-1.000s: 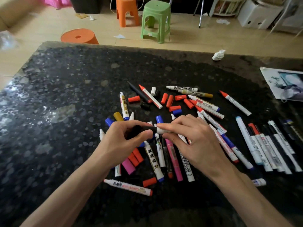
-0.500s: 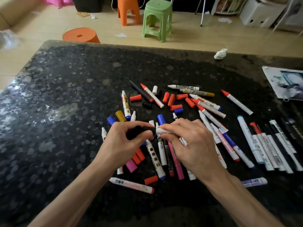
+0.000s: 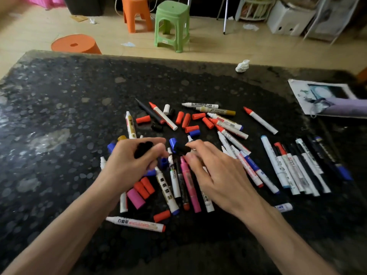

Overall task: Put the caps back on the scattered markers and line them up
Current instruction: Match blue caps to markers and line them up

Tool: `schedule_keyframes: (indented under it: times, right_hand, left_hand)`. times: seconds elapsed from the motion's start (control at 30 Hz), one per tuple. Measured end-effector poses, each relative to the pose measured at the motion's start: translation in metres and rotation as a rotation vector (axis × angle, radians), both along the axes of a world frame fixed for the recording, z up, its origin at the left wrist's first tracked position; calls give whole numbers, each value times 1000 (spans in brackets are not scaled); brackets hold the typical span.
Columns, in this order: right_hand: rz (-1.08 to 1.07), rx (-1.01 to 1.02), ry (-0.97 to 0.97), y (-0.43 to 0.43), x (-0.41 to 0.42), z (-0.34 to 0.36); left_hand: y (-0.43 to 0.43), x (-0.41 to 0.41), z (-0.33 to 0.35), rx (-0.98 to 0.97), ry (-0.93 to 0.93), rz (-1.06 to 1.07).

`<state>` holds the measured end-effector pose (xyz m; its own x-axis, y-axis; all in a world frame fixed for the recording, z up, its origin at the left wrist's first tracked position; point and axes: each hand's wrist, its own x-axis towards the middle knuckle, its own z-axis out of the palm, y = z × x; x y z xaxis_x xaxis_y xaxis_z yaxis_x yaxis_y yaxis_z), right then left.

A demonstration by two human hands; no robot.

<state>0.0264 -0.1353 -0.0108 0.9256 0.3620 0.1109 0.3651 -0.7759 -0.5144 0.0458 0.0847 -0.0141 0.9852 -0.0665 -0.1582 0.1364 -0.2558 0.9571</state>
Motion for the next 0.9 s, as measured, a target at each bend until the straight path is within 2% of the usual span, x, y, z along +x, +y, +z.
schedule_keyframes:
  times: [0.17, 0.23, 0.3, 0.43, 0.63, 0.9]
  right_hand:
    - [-238, 258, 208, -47, 1, 6]
    - [-377, 306, 180, -62, 1, 10]
    - [-478, 269, 138, -73, 1, 14]
    - [-621, 195, 194, -94, 7, 6]
    - [-694, -28, 224, -116, 13, -9]
    - [-765, -276, 49, -131, 26, -24]
  left_hand:
    - [-24, 4, 4, -169, 48, 52]
    - [-40, 4, 6, -170, 50, 46]
    - [-55, 5, 6, -160, 55, 40]
    - [-78, 4, 6, -169, 80, 15]
    - [-87, 4, 0, -149, 106, -7]
    - [-78, 13, -4, -281, 227, 67]
